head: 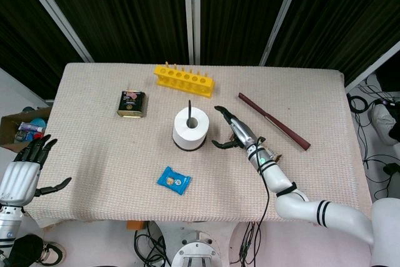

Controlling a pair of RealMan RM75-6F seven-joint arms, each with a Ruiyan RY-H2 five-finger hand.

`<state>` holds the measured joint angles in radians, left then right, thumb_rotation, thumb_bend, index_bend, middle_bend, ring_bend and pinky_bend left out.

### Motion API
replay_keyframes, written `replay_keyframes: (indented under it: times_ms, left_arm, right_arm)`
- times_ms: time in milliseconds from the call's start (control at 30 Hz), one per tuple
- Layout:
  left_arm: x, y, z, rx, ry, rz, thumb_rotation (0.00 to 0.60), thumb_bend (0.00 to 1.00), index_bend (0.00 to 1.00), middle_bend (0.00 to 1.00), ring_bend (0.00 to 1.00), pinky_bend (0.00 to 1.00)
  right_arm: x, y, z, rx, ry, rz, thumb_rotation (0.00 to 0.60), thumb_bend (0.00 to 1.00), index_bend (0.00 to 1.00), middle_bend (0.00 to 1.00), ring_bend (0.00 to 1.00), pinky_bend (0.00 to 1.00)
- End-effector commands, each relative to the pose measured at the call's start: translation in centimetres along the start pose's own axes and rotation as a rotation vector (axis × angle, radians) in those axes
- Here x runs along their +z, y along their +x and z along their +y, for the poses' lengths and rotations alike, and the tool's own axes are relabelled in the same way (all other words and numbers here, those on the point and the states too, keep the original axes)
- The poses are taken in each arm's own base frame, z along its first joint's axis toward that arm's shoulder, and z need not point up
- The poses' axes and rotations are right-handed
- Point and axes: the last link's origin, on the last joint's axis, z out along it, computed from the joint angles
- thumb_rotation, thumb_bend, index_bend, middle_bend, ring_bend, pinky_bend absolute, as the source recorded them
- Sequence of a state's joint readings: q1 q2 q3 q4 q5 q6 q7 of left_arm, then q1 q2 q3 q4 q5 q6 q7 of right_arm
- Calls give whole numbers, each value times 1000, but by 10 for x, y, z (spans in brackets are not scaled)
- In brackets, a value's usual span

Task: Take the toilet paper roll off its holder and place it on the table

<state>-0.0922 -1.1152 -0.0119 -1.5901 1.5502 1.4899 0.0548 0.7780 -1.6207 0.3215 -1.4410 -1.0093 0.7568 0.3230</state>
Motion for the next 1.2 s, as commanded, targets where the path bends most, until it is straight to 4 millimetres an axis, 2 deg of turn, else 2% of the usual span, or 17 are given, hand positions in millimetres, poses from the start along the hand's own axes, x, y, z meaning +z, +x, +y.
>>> replay_keyframes:
  times_ms: [33, 433, 767, 833, 1200]
  left_arm:
    - [0, 1, 0, 1, 0, 4, 324, 149, 91, 48, 63, 217]
    - [0, 1, 0, 2, 1, 6, 322, 148, 90, 48, 64, 217]
    - [-1, 3, -2, 3, 6, 22, 336, 149, 88, 48, 63, 217]
    - [-2, 3, -2, 3, 9, 22, 351, 150, 87, 48, 63, 217]
    - [-4, 9, -9, -1, 37, 39, 349, 150, 88, 48, 56, 217]
  right_arm:
    - [0, -1, 1, -6, -4, -8, 600, 196, 0, 0, 0, 0]
    - [4, -2, -4, 7, 16, 4, 600, 186, 0, 0, 0, 0]
    - [21, -20, -15, 0, 9, -31, 600, 113, 0, 0, 0, 0]
    - [25, -23, -16, 14, 0, -30, 600, 111, 0, 0, 0, 0]
    - [40, -38, -22, 70, -25, -72, 600, 120, 0, 0, 0, 0]
